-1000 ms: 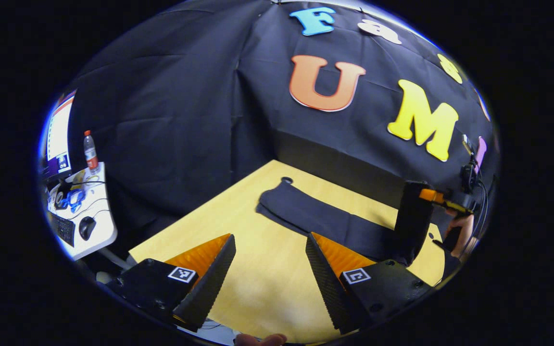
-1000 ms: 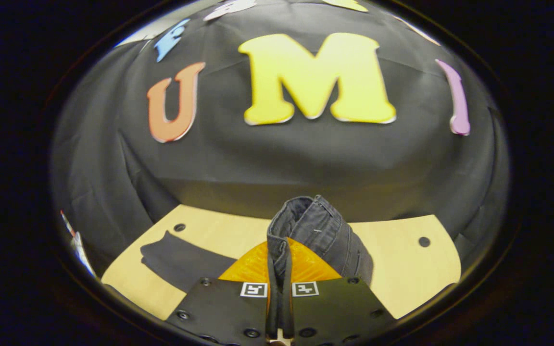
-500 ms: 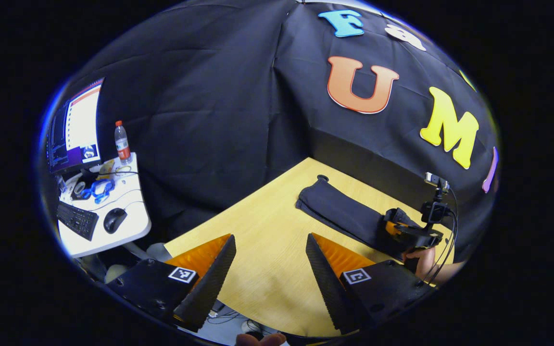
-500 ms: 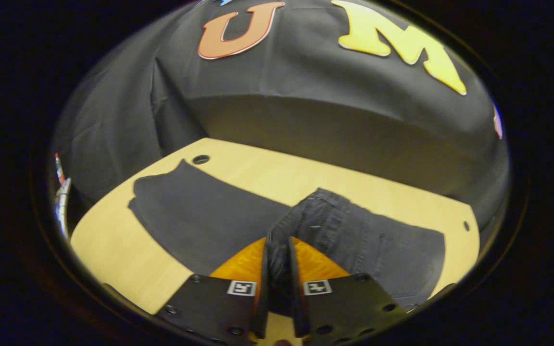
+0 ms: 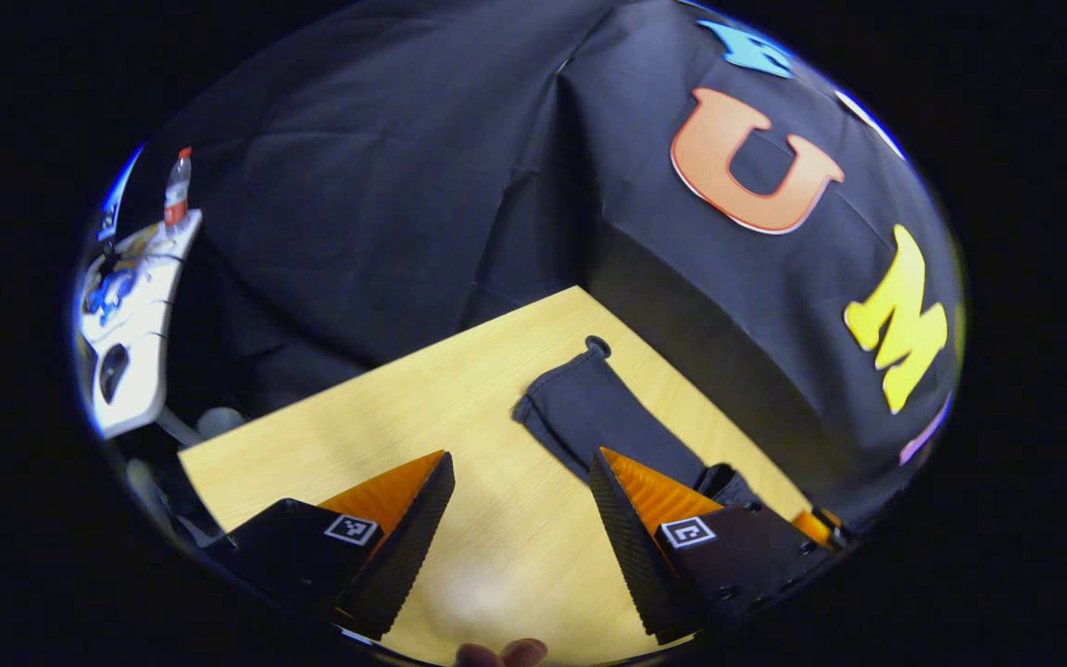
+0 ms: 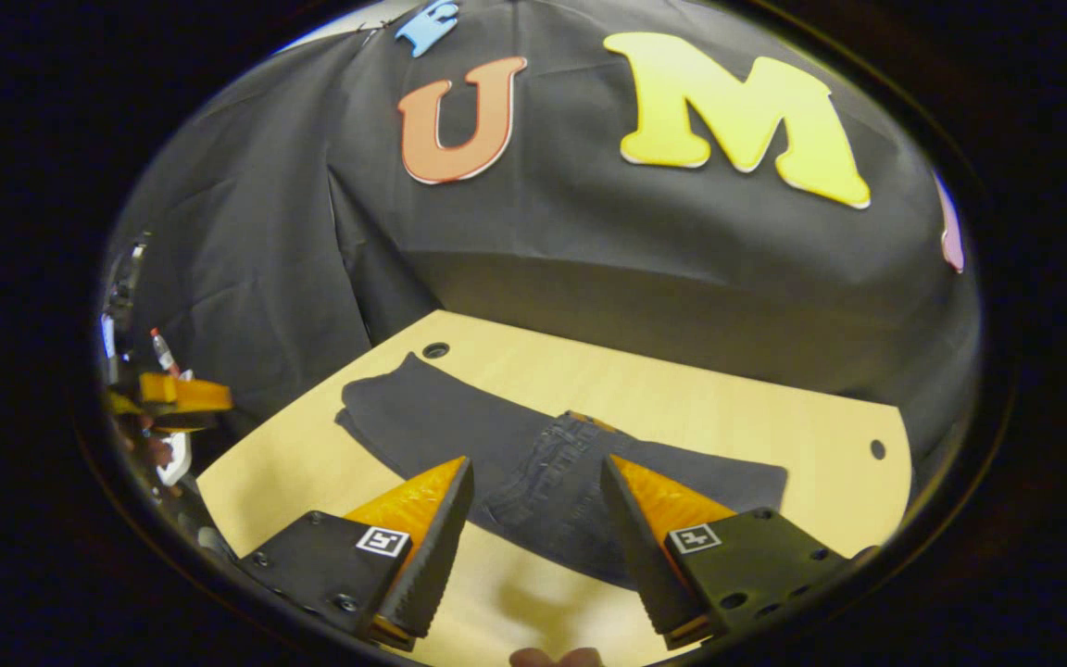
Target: Grasp the waist and the cuffs of the jeans and fold them to make the two legs overlap; first hold the waist and fold one-third of the jeans toward the cuffs, then hold the cuffs and fold the remaining one-third in the same direction to finish folding.
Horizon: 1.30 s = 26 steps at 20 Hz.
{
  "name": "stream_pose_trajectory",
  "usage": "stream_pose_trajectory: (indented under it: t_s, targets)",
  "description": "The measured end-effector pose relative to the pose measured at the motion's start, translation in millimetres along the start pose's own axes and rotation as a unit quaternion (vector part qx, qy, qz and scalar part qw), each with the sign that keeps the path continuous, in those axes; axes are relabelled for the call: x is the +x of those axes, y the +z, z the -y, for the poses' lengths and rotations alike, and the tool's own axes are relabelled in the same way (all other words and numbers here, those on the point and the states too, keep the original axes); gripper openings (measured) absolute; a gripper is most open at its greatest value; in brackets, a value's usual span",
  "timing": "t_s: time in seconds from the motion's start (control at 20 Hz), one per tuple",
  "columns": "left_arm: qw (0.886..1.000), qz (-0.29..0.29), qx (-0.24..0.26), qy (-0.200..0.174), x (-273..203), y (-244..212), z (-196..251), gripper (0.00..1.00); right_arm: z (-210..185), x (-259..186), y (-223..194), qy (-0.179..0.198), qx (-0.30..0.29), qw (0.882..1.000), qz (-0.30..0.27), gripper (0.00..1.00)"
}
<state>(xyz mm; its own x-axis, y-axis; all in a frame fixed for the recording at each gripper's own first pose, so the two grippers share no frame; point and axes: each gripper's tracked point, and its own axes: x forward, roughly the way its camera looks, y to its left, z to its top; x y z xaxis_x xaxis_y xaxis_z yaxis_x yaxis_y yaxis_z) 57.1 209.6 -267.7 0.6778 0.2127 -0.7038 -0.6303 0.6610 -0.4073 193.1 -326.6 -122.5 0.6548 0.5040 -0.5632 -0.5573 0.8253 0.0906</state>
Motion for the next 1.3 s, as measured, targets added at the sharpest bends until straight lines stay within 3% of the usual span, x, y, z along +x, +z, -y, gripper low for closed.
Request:
stream_pose_trajectory:
  t_s: [0.2, 0.25, 0.3, 0.4, 0.5, 0.55, 0.6, 0.65, 0.7, 0.75, 0.95, 1.0, 1.05, 1.15, 1.2, 1.25, 1.3]
  targets:
    - [0.992, -0.110, -0.062, 0.007, 76, -18, 7, 0.95, 39, -67, -18, -0.011, 0.030, 0.999, -0.030, 0.86]
    - [0.987, -0.131, -0.092, 0.012, 92, -21, 11, 0.95, 51, -80, -25, -0.020, 0.041, 0.998, -0.036, 0.83]
    - [0.980, -0.153, -0.124, 0.016, 105, -24, 15, 0.95, 62, -90, -32, -0.026, 0.051, 0.998, -0.041, 0.87]
    - [0.970, -0.185, -0.151, 0.041, 125, -31, 13, 0.95, 85, -99, -54, -0.047, 0.078, 0.994, -0.064, 0.85]
    - [0.963, -0.206, -0.154, 0.080, 148, -41, -3, 0.95, 104, -104, -71, -0.062, 0.128, 0.986, -0.083, 0.89]
    - [0.961, -0.210, -0.157, 0.088, 156, -39, -5, 0.95, 110, -105, -77, -0.062, 0.152, 0.982, -0.090, 0.86]
    - [0.960, -0.209, -0.161, 0.093, 159, -32, -5, 0.95, 117, -106, -84, -0.065, 0.174, 0.977, -0.100, 0.89]
    - [0.962, -0.202, -0.163, 0.090, 164, -25, -2, 0.95, 124, -106, -92, -0.070, 0.187, 0.974, -0.107, 0.85]
    - [0.962, -0.199, -0.160, 0.097, 168, -20, -2, 0.95, 128, -106, -99, -0.075, 0.197, 0.971, -0.112, 0.85]
    - [0.962, -0.197, -0.158, 0.103, 172, -17, -3, 0.95, 132, -107, -102, -0.076, 0.202, 0.969, -0.116, 0.92]
    - [0.956, -0.211, -0.162, 0.125, 188, -17, 4, 0.95, 144, -100, -99, -0.080, 0.206, 0.968, -0.116, 0.92]
    - [0.954, -0.214, -0.165, 0.131, 189, -16, 4, 1.00, 144, -100, -100, -0.078, 0.209, 0.968, -0.116, 0.92]
    - [0.952, -0.220, -0.162, 0.140, 190, -16, 3, 0.95, 145, -97, -102, -0.077, 0.212, 0.967, -0.118, 0.92]
    - [0.945, -0.240, -0.151, 0.164, 185, -18, -3, 0.95, 146, -95, -112, -0.074, 0.223, 0.964, -0.126, 0.92]
    - [0.942, -0.241, -0.154, 0.175, 187, -18, -4, 0.80, 145, -95, -116, -0.073, 0.230, 0.961, -0.131, 0.92]
    - [0.940, -0.242, -0.152, 0.186, 188, -18, -7, 0.87, 146, -94, -119, -0.074, 0.238, 0.959, -0.133, 0.92]
    - [0.940, -0.239, -0.150, 0.191, 189, -19, -5, 0.76, 148, -93, -124, -0.078, 0.246, 0.957, -0.135, 0.92]
